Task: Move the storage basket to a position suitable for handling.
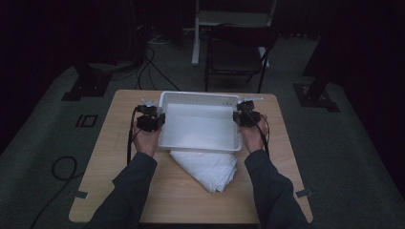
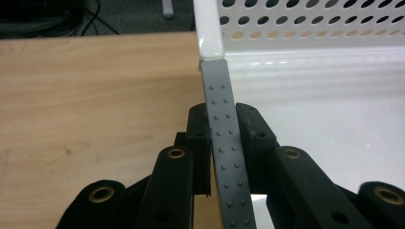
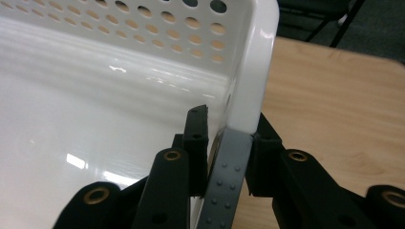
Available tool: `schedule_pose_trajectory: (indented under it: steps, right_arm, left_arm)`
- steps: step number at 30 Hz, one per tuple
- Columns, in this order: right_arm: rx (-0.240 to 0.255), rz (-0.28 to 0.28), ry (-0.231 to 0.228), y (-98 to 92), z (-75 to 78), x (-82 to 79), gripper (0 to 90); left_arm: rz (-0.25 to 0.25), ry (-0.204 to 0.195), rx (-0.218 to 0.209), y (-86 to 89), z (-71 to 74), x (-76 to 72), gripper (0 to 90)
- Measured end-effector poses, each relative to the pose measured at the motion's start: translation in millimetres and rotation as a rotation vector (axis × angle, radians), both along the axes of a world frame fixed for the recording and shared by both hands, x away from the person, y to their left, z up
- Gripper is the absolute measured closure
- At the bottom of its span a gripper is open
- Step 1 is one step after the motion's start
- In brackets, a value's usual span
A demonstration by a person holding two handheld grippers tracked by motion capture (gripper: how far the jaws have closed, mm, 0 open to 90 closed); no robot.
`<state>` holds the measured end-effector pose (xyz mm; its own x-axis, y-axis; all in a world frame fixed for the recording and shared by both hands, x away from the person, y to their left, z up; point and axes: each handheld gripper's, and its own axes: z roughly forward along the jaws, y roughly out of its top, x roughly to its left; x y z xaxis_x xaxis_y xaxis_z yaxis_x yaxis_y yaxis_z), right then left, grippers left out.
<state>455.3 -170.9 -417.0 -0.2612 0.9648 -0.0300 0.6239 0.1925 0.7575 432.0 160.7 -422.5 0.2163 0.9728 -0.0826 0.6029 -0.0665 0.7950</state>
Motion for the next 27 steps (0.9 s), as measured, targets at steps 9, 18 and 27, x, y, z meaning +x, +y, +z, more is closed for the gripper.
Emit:
schedule_pose_trajectory:
  steps: [9, 18, 27]
  right_arm:
    - [0.036, -0.04, -0.179, -4.2, 40.5, 38.3, 75.8]
    - [0.022, -0.127, -0.137, 8.1, -2.1, 73.5, 77.3]
    - [0.013, -0.056, -0.014, 19.7, -37.2, 76.7, 76.1]
  left_arm:
    - [0.024, -0.171, -0.018, -5.5, 29.0, 40.7, 77.1]
    - [0.03, -0.059, 0.026, -3.7, -17.9, 79.2, 77.1]
    - [0.07, 0.064, -0.013, 13.3, -49.4, 72.5, 77.6]
